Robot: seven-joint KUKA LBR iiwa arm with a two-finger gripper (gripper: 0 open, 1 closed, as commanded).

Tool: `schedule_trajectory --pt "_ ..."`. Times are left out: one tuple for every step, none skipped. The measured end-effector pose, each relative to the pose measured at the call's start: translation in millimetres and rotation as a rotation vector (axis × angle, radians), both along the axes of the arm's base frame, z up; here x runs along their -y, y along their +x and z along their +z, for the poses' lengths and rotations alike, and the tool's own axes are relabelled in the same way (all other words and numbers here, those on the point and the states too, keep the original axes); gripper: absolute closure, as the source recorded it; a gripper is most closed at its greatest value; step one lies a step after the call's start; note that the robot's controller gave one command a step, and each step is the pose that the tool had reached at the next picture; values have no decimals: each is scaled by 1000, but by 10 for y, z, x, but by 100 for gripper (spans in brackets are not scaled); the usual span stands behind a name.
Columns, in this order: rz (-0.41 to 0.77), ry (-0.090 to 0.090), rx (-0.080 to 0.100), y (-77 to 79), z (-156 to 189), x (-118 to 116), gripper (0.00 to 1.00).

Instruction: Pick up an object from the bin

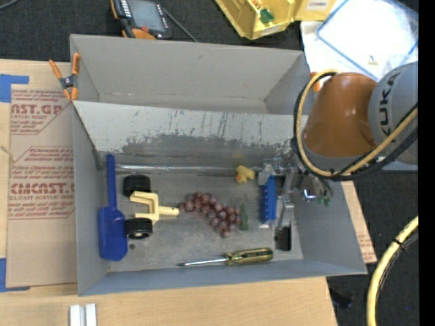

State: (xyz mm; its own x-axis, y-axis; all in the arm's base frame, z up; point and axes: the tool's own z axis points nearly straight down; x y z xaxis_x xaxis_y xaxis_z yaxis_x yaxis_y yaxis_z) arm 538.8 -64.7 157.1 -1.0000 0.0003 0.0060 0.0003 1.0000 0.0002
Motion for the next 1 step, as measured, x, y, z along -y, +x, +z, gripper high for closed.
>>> schedule_trajectory --pt "2 -1 8 22 38 0 0"
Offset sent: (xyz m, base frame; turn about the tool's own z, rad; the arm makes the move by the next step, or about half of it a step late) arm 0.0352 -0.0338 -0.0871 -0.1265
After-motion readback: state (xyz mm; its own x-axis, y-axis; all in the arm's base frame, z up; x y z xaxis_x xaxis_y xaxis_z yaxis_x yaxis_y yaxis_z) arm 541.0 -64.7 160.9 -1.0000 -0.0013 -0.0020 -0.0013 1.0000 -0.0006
